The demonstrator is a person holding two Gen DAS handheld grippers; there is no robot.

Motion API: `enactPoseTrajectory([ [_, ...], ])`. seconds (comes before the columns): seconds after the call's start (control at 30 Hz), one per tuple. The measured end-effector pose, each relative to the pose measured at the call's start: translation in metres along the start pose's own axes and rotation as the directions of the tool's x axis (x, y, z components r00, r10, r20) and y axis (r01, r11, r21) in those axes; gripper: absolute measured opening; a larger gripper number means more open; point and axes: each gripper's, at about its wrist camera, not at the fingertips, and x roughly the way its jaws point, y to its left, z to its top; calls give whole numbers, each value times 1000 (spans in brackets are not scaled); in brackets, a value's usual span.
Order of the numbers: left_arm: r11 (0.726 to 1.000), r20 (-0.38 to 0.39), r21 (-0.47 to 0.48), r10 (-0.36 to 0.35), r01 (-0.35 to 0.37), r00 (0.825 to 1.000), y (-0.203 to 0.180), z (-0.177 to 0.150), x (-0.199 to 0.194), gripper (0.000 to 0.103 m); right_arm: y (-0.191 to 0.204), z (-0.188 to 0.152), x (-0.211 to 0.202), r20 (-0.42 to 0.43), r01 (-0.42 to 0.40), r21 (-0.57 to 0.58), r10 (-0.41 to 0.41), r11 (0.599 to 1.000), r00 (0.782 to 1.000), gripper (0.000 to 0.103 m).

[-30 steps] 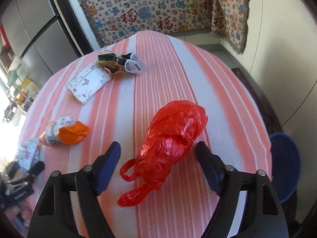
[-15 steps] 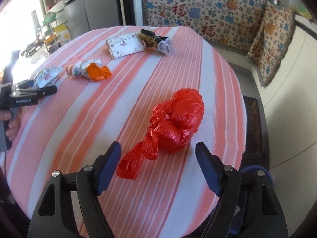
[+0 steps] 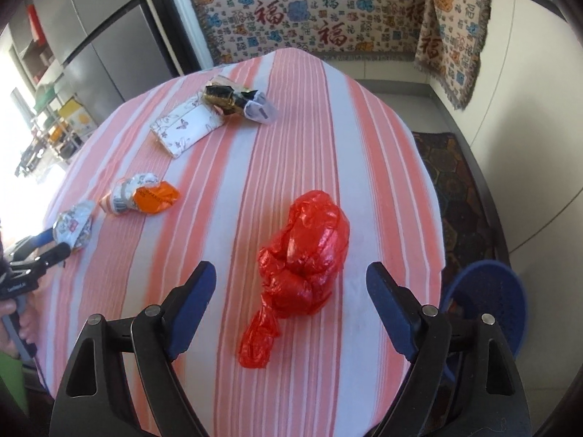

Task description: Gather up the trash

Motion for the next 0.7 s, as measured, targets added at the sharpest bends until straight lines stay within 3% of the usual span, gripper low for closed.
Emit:
enactPoseTrajectory([
  [0.1,1000,-37,11,26,-25,999,-6,3,13,84,2,4,8,-29,25,5,-25,1000,999,80],
  [0.13,999,-33,20,43,-43,999,-9,4,15,67,2,5,9,-33,26,6,-26,1000,999,75],
  [0.17,998,-33,26,55,-54,998,-10,4,16,53,1,5,11,-40,29,5,-29,1000,999,56],
  [0.2,997,-39,27,70,-69,997,-11,5,17,43,0,4,11,-43,25,9,-25,1000,999,44],
  [0.3,999,-20,-7,52,-53,998,-6,3,10,32,-3,1,3,-19,-2,11,3,1000,1000,43],
  [0.5,998,33,-61,33,-31,999,-5,-4,-21,28,-4,-5,-27,41,-47,-35,48,998,998,43],
  [0.7,999,79,6,-51,51,996,-61,11,-45,27,-23,-8,-55,77,-44,-48,48,998,996,43],
])
